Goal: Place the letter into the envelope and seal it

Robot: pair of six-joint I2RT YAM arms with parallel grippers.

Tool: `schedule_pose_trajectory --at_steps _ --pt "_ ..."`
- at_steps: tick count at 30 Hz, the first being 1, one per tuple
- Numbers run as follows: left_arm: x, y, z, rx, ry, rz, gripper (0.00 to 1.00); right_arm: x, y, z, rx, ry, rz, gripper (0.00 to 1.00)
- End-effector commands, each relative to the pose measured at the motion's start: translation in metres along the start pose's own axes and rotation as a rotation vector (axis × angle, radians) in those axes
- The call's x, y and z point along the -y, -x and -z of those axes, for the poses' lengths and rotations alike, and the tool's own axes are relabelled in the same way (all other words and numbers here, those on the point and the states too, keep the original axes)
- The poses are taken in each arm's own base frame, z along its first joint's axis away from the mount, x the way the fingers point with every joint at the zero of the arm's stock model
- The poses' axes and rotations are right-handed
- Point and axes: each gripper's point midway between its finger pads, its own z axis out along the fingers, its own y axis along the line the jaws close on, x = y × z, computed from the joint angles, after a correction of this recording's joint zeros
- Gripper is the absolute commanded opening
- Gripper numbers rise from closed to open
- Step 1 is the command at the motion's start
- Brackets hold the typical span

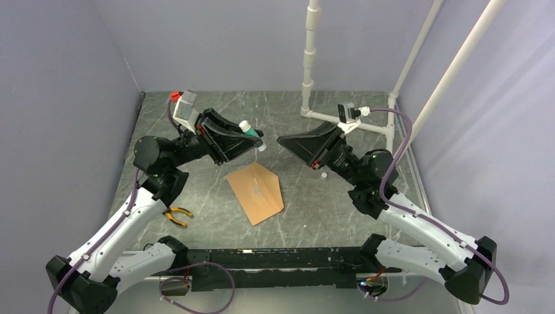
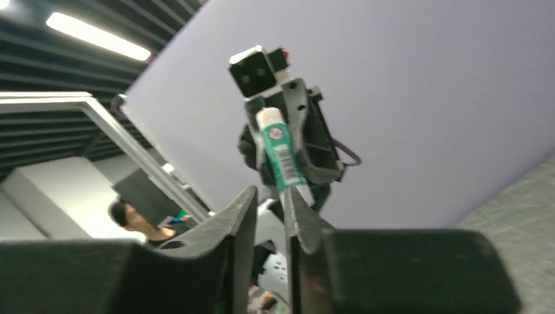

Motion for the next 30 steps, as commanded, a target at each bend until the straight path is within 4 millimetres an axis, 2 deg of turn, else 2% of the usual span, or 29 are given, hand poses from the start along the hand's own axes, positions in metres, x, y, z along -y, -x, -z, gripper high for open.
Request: schedule_pose_trajectory --at_steps 1,3,7,11,15,18,22,24,27,30 --pt "0.014 0.025 -0.002 0.074 -0.004 -0.021 0.02 -0.001 0.000 -0.002 -0.064 -0.045 0.266 0.35" --pt "0.008 0.029 -0.001 0.107 0.040 0.033 0.03 0.017 0.004 0.002 -0.078 -0.135 0.426 0.45" --pt "-0.010 0.038 0.000 0.168 0.160 0.140 0.02 0.026 0.015 0.001 -0.075 -0.190 0.673 0.63" --pt "-0.027 0.037 0.003 0.190 0.265 0.246 0.02 0.035 0.018 -0.009 -0.084 -0.283 0.868 0.69" --pt "-0.040 0.032 0.004 0.178 0.335 0.317 0.02 0.034 0.014 -0.017 -0.094 -0.297 1.009 0.70" --pt "-0.038 0.028 0.000 0.148 0.310 0.326 0.03 0.036 0.009 -0.024 -0.121 -0.311 1.076 0.67" --pt "-0.036 0.025 -0.002 0.122 0.292 0.319 0.02 0.039 0.005 -0.033 -0.140 -0.362 1.118 0.55" --pt "-0.033 0.024 -0.002 0.113 0.279 0.309 0.02 0.038 0.008 -0.035 -0.108 -0.378 1.091 0.48" --pt "-0.032 0.022 -0.001 0.101 0.281 0.307 0.02 0.029 0.008 -0.039 -0.096 -0.358 1.017 0.45" --pt "-0.026 0.023 -0.003 0.082 0.258 0.304 0.02 0.024 0.008 -0.040 -0.092 -0.355 0.980 0.31"
